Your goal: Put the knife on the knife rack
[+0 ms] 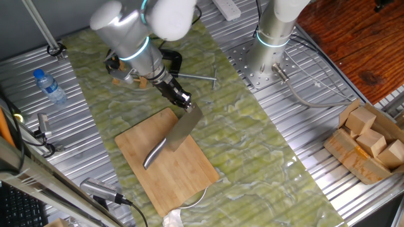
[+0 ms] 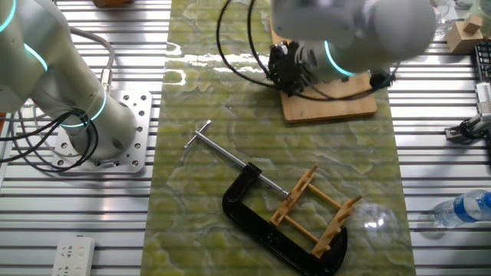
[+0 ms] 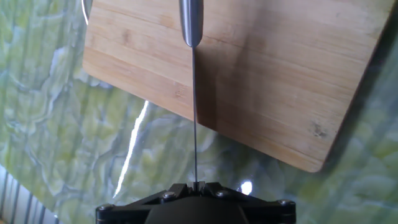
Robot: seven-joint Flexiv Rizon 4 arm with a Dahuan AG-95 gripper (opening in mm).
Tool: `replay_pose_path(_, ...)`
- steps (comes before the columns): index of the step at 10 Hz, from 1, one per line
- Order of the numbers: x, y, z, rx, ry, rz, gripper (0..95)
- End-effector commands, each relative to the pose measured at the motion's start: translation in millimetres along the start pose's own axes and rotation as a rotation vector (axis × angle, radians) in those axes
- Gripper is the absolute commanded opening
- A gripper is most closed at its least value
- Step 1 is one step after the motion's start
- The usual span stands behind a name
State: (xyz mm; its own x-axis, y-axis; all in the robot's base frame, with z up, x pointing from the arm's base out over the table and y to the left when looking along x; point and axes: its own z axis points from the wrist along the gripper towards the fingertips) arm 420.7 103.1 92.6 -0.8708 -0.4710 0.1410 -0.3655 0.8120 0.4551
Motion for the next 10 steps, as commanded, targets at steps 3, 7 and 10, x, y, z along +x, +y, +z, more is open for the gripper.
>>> replay_pose_path(3, -3.0, 0.6, -6.9, 0.056, 0.006, -0.032, 0.0)
replay_pose_path(7, -7.6, -1.1, -19.2, 0.103, 0.034, -0.088, 0.0)
replay_pose_path(10, -10.4, -1.9, -25.6, 0.124, 0.048, -0.12, 0.0)
